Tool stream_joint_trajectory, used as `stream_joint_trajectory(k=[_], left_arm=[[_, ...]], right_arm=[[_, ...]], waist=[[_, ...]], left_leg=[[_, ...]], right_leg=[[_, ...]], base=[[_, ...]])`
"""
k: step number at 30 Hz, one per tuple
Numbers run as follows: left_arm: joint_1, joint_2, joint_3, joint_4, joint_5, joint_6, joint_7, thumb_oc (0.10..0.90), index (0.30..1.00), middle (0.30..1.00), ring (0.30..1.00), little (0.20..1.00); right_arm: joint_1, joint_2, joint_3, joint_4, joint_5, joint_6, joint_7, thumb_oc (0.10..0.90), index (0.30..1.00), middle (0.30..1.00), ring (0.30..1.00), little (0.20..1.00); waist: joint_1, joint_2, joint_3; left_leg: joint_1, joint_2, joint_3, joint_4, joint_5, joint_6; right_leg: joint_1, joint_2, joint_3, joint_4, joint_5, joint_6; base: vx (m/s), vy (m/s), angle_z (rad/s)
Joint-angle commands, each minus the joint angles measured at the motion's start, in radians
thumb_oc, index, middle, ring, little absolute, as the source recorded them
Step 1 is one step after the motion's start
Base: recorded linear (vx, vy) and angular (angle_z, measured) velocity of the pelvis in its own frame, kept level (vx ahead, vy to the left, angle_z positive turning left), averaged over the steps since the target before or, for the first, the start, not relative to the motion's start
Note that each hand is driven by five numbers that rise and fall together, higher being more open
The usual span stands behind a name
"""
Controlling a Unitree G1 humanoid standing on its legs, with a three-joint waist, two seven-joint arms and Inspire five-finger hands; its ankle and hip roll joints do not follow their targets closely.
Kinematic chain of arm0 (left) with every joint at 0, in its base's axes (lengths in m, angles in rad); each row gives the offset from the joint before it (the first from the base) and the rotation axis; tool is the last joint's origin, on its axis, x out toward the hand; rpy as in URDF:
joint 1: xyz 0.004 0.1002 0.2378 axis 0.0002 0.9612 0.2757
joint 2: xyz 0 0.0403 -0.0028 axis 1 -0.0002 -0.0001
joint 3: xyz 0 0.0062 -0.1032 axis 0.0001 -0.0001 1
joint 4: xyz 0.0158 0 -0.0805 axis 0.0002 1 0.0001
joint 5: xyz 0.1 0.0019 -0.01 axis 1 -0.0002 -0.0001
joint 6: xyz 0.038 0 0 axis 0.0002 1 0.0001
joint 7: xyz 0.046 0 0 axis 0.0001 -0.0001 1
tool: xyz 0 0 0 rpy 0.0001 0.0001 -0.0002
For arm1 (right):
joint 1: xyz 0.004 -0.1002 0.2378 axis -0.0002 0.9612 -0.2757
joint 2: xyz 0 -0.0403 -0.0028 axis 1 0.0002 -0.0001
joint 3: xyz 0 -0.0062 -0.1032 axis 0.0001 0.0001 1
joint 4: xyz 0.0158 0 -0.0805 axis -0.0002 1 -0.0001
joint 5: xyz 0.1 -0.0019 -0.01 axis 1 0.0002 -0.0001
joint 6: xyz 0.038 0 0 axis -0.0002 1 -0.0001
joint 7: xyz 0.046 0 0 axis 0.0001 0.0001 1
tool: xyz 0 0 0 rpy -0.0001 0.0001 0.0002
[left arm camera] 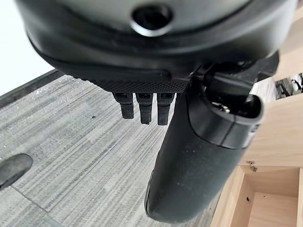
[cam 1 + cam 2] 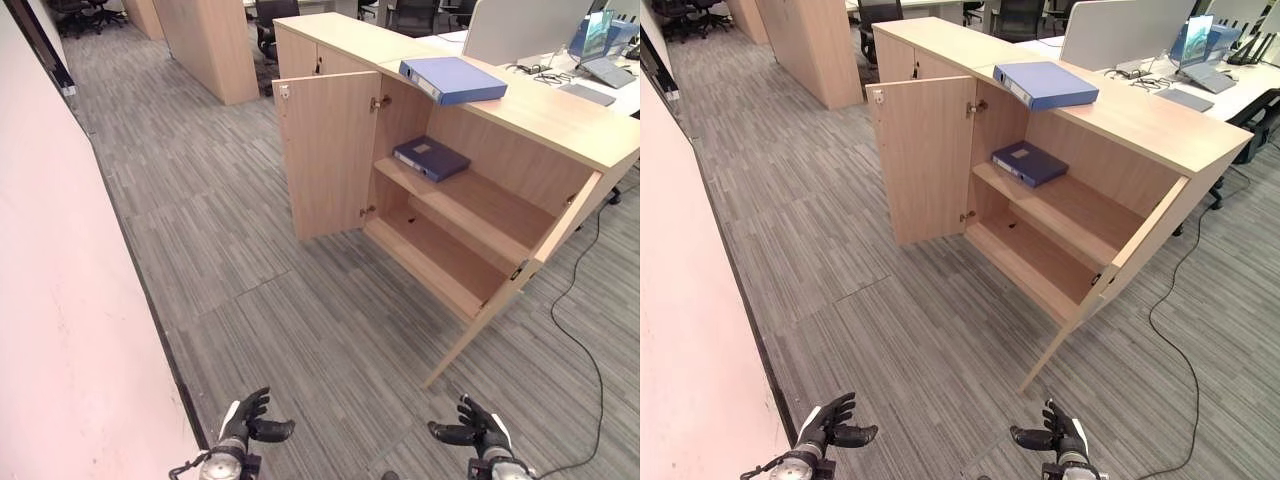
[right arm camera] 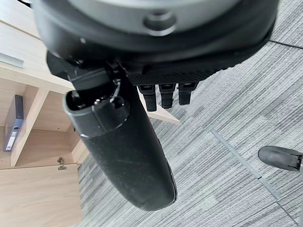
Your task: Put the empty folder in the office cabinet
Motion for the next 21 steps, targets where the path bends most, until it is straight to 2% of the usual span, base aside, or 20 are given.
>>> stream_joint_trajectory(k=[1,21], left_arm=[[-0.058,0.03,0.009,-0.049,-0.013,-0.072,-0.013,0.8,0.9,0.9,0.9,0.9],[-0.047,0.027,0.002,-0.029,-0.018,-0.063,-0.017,0.8,0.9,0.9,0.9,0.9]], right_arm=[[-0.056,-0.043,-0.007,-0.042,-0.007,-0.047,-0.006,0.8,0.9,0.9,0.9,0.9],[-0.051,-0.038,0.006,0.017,0.001,-0.032,0.004,0.8,0.9,0.9,0.9,0.9]], waist=[[-0.013,0.0,0.001],[-0.012,0.006,0.002]], left_leg=[[0.062,0.085,-0.04,0.014,0.003,-0.099],[0.056,0.097,-0.05,0.016,0.017,-0.106]], right_leg=[[0.025,-0.096,-0.012,0.04,-0.032,0.102],[0.022,-0.081,-0.009,0.041,-0.045,0.093]], base=[[0.0,0.0,0.0],[0.0,0.0,0.0]])
